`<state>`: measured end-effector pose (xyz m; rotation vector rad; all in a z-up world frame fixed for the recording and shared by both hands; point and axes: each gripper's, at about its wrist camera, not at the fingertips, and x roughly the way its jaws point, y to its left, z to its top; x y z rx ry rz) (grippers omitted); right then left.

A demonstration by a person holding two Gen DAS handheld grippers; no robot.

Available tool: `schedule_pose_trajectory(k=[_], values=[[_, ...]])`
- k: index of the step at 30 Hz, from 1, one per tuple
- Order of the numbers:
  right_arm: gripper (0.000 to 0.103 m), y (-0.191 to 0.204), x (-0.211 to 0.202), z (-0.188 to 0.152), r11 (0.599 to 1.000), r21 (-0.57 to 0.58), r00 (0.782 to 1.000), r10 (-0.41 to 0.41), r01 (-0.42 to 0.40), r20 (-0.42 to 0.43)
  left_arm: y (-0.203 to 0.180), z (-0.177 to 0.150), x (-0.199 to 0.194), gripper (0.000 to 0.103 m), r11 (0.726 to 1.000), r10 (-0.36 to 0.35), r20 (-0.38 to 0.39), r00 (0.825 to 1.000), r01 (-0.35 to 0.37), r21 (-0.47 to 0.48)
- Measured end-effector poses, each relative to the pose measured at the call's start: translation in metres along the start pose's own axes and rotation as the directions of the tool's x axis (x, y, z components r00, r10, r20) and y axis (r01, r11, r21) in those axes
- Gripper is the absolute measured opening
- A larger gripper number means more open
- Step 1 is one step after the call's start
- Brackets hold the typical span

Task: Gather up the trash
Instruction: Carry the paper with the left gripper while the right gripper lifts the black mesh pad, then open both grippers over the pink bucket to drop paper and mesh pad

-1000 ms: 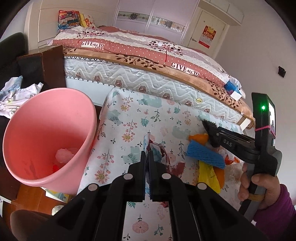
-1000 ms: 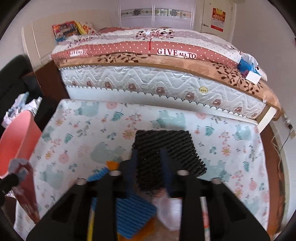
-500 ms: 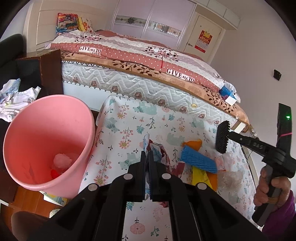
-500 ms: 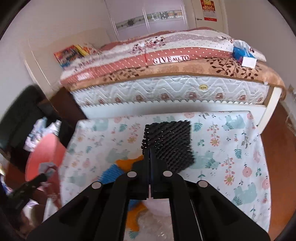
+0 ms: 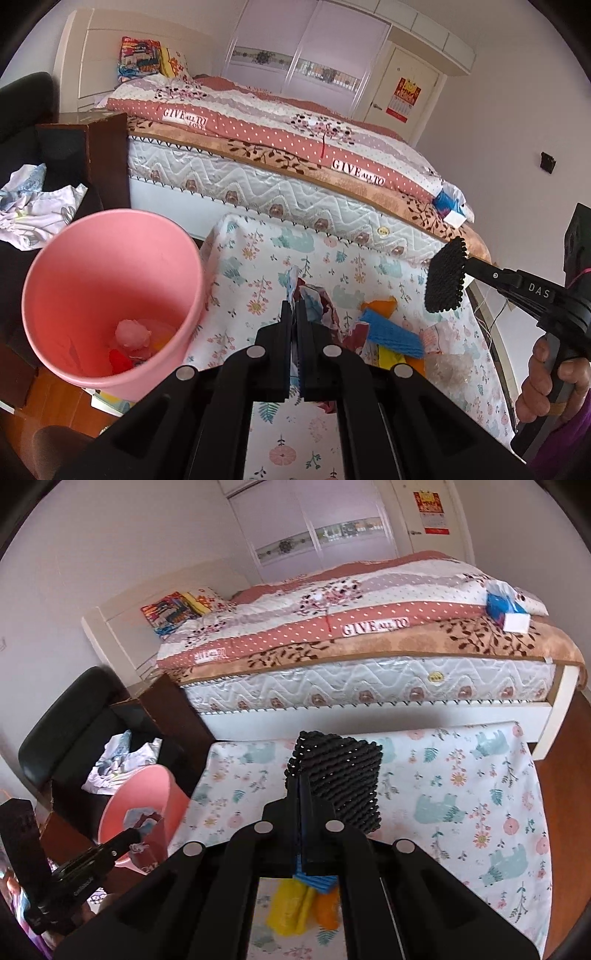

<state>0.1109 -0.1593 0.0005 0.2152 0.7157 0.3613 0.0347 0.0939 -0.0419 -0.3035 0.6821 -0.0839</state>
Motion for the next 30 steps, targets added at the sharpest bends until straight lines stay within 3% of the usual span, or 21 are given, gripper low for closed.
schedule_pose_trajectory(k=[11,21,30], values=[[0.001,0.081,0.019,0.009,0.984,-0.084,0.988,0.152,-0.155,-0.035,0.044,0.019,-0.035,0.002,0.996,0.09,0.103,0.991,-0.087,-0.038],[0.001,0.175,0.063,0.008,0.928,-0.134,0.935,0.333,-0.348,-0.121,0.114,0.03,-0.056,0.002,0.968,0.237,0.133,0.962,-0.223,-0.112],[0.001,0.229,0.108,-0.014,0.894,-0.171,0.901,0.377,-0.415,-0.214,0.155,0.018,-0.048,0.002,0.936,0.333,0.094,0.938,-0.317,-0.151]])
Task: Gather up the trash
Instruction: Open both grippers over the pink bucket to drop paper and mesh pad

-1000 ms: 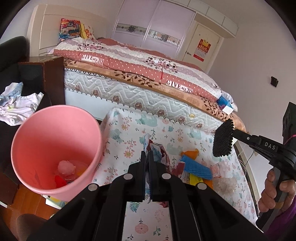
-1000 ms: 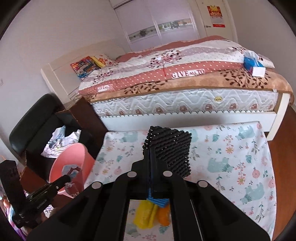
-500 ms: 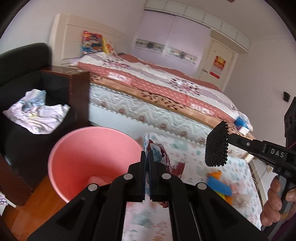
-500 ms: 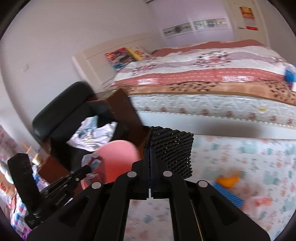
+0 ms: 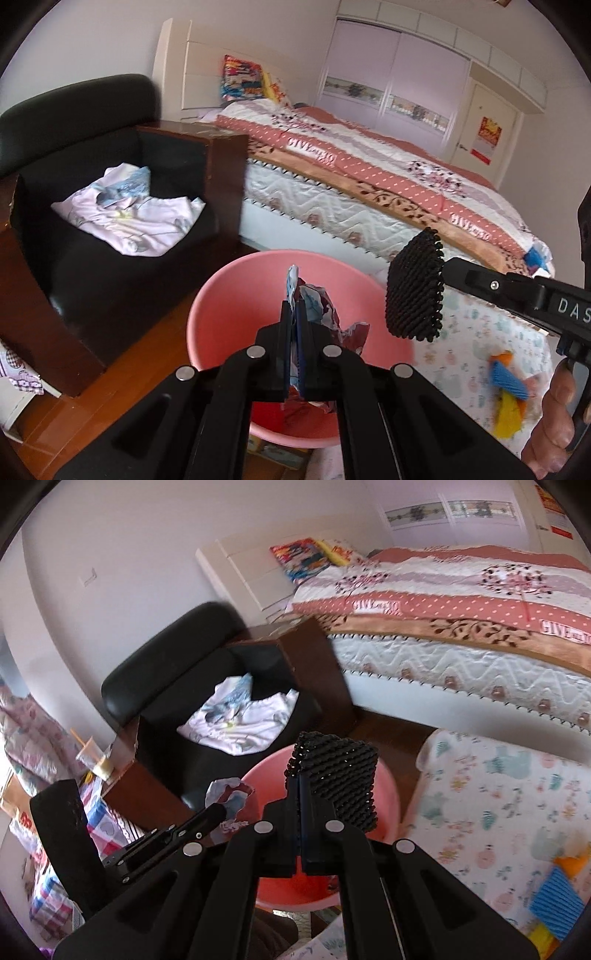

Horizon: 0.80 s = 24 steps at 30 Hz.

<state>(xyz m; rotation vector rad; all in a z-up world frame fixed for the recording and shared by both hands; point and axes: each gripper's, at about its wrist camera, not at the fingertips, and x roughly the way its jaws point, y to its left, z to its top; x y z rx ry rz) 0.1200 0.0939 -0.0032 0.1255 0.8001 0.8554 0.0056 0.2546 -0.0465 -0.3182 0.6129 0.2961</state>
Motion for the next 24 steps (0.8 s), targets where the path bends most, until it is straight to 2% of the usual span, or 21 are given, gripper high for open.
schedule_pose_trajectory(k=[12,14,16,18,21,22,23,24], values=[[0.001,0.001,0.045,-0.024,0.999,-0.039,0.995,-0.033,0.029,-0.094,0.015,-0.009,0.029,0.002,0.997,0.067,-0.062,0.996,-0.069,-0.022],[0.001,0.0,0.046,-0.027,0.999,-0.042,0.995,-0.037,0.033,-0.097,0.015,-0.01,0.03,0.008,0.997,0.072,-0.064,0.995,-0.074,-0.023],[0.001,0.0,0.048,-0.028,0.998,-0.047,0.994,-0.046,0.042,-0.1,0.015,-0.01,0.03,0.031,0.996,0.082,-0.066,0.994,-0.084,-0.028],[0.002,0.0,0.049,-0.028,0.997,-0.058,0.993,-0.053,0.047,-0.11,0.015,-0.01,0.028,0.039,0.995,0.092,-0.059,0.994,-0.094,-0.033],[0.004,0.001,0.048,-0.029,0.996,-0.074,0.992,-0.059,0.052,-0.108,0.014,-0.009,0.024,0.042,0.995,0.09,-0.056,0.994,-0.092,-0.032],[0.01,0.001,0.047,-0.029,0.996,-0.078,0.992,-0.062,0.054,-0.107,0.013,-0.009,0.023,0.044,0.995,0.093,-0.054,0.994,-0.095,-0.03],[0.022,0.001,0.045,-0.029,0.995,-0.079,0.993,-0.062,0.054,-0.104,0.012,-0.009,0.021,0.044,0.995,0.094,-0.051,0.994,-0.096,-0.03],[0.027,0.001,0.043,-0.03,0.996,-0.078,0.993,-0.058,0.05,-0.099,0.012,-0.008,0.02,0.044,0.995,0.092,-0.05,0.994,-0.094,-0.031]])
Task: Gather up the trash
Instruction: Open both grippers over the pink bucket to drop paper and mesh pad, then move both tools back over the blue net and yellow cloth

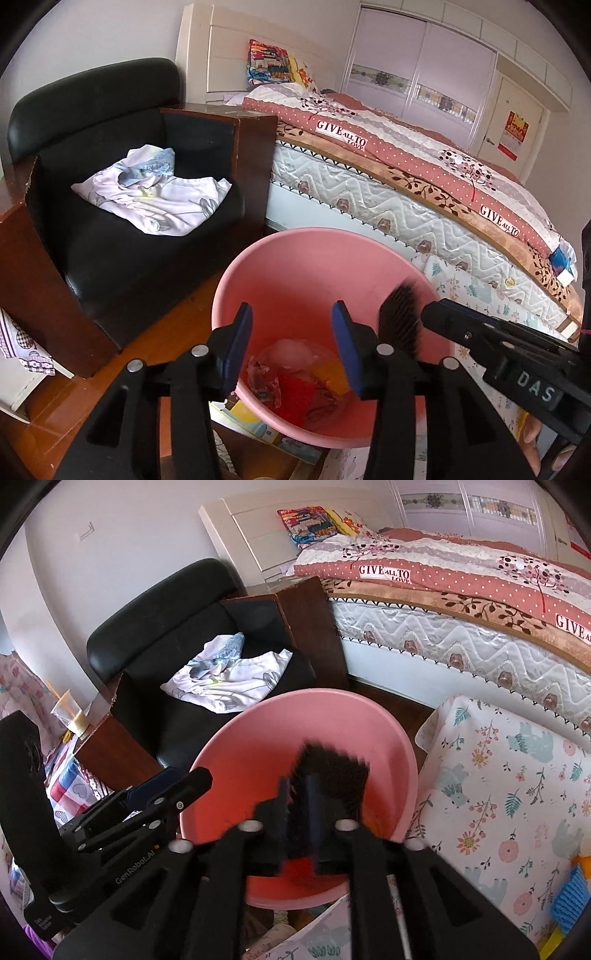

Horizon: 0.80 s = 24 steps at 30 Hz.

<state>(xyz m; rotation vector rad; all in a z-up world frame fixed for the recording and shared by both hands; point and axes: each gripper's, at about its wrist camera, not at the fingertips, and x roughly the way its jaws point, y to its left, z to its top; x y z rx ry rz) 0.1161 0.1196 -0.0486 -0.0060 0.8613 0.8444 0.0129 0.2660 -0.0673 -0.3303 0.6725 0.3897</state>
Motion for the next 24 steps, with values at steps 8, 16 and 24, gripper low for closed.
schedule_pose_trajectory(k=[8,16,24], values=[[0.034,0.003,-0.024,0.002,1.0,-0.026,0.998,-0.01,0.011,0.058,-0.003,0.001,-0.017,0.045,1.0,-0.008,0.021,1.0,0.008,-0.004],[0.044,-0.002,-0.059,-0.015,0.993,-0.042,0.986,-0.107,0.113,0.13,-0.024,-0.003,-0.039,0.046,0.997,-0.074,0.051,0.996,0.073,0.019],[0.045,-0.032,-0.11,-0.049,0.963,-0.007,0.946,-0.263,0.269,0.19,-0.073,-0.018,-0.051,0.048,0.985,-0.157,0.039,0.987,0.154,0.076]])
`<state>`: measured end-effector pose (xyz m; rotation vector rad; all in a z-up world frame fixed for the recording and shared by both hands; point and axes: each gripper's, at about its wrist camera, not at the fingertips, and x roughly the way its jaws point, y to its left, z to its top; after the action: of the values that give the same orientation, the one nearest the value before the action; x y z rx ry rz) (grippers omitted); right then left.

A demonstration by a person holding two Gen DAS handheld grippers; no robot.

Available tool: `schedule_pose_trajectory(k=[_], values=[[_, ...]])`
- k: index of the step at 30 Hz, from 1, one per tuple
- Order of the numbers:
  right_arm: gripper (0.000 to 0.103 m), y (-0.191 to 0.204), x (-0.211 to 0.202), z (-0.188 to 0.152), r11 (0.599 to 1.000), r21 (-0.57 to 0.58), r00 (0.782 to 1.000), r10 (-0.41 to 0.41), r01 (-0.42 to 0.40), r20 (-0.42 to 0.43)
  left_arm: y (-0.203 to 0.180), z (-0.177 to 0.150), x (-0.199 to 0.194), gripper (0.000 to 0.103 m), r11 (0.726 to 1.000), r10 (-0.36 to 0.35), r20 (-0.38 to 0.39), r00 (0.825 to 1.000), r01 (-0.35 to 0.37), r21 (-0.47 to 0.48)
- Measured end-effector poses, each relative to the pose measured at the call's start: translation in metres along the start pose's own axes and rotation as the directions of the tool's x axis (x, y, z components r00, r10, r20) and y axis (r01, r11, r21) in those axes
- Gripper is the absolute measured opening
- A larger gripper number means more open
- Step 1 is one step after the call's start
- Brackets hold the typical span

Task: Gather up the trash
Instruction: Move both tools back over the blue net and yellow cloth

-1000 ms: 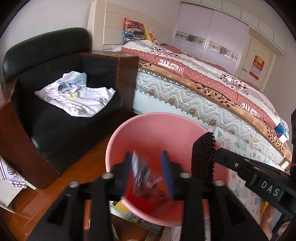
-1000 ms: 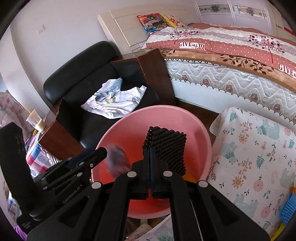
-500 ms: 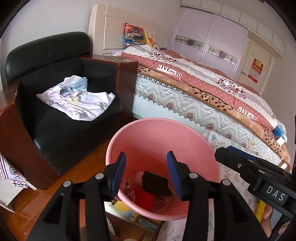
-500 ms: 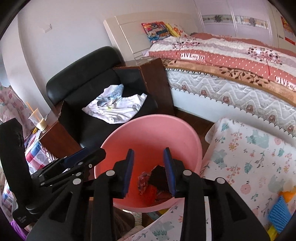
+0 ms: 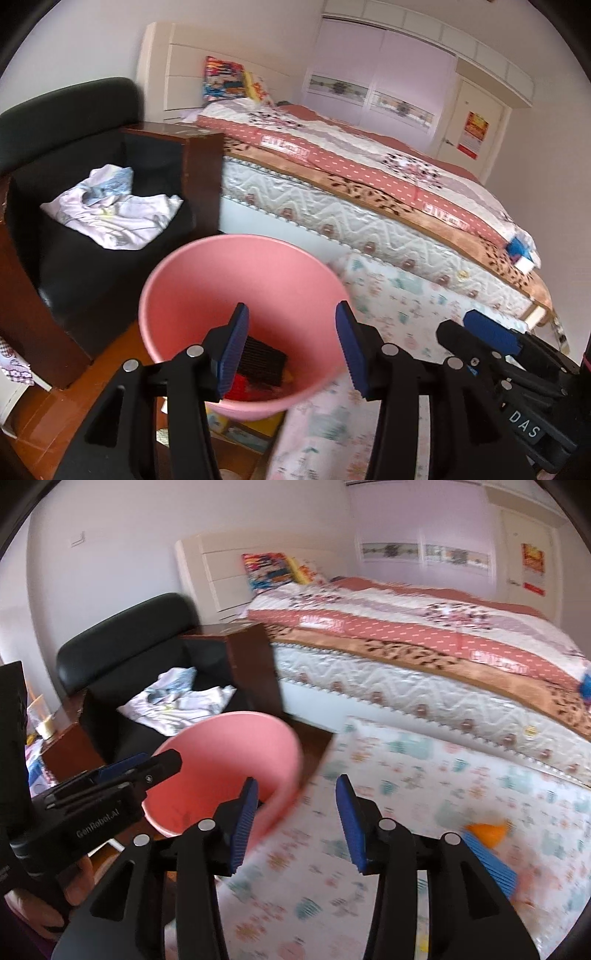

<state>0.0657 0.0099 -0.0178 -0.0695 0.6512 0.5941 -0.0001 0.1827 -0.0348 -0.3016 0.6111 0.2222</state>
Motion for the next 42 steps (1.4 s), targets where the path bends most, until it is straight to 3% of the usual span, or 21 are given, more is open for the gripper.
schedule_pose_trajectory(k=[7,12,17,21,27,35,38,39,42], values=[[0.045,-0.045,-0.044,-0.021,0.99,0.039,0.99,-0.136,0.134,0.042,-0.045,-0.014,0.002,0.048,0.994,-0.091,-0.039,0.995,0.093,0.054],[0.045,-0.085,-0.077,-0.045,0.967,0.077,0.968,-0.246,0.242,0.048,-0.08,-0.027,0.006,0.048,0.981,-0.153,-0.079,0.985,0.161,0.112],[0.045,-0.123,-0.103,-0.069,0.941,0.131,0.948,-0.318,0.312,0.029,-0.114,-0.044,0.012,0.048,0.957,-0.223,-0.14,0.965,0.244,0.158],[0.045,-0.148,-0.116,-0.09,0.925,0.17,0.938,-0.347,0.341,0.005,-0.141,-0.059,0.019,0.048,0.922,-0.286,-0.203,0.936,0.327,0.206],[0.045,-0.169,-0.118,-0.112,0.92,0.203,0.942,-0.335,0.335,-0.036,-0.18,-0.088,0.037,0.048,0.871,-0.306,-0.315,0.898,0.398,0.287],[0.045,-0.179,-0.11,-0.127,0.934,0.215,0.959,-0.274,0.284,-0.074,-0.197,-0.114,0.064,0.048,0.865,-0.292,-0.425,0.857,0.426,0.265],[0.045,-0.183,-0.104,-0.13,0.939,0.221,0.964,-0.248,0.263,-0.095,-0.202,-0.119,0.07,0.048,0.867,-0.288,-0.437,0.852,0.426,0.26],[0.045,-0.184,-0.101,-0.131,0.94,0.223,0.966,-0.239,0.256,-0.102,-0.203,-0.119,0.071,0.045,0.867,-0.285,-0.438,0.852,0.425,0.262],[0.045,-0.185,-0.095,-0.132,0.943,0.223,0.967,-0.227,0.248,-0.116,-0.205,-0.122,0.075,0.023,0.866,-0.265,-0.448,0.854,0.415,0.279]])
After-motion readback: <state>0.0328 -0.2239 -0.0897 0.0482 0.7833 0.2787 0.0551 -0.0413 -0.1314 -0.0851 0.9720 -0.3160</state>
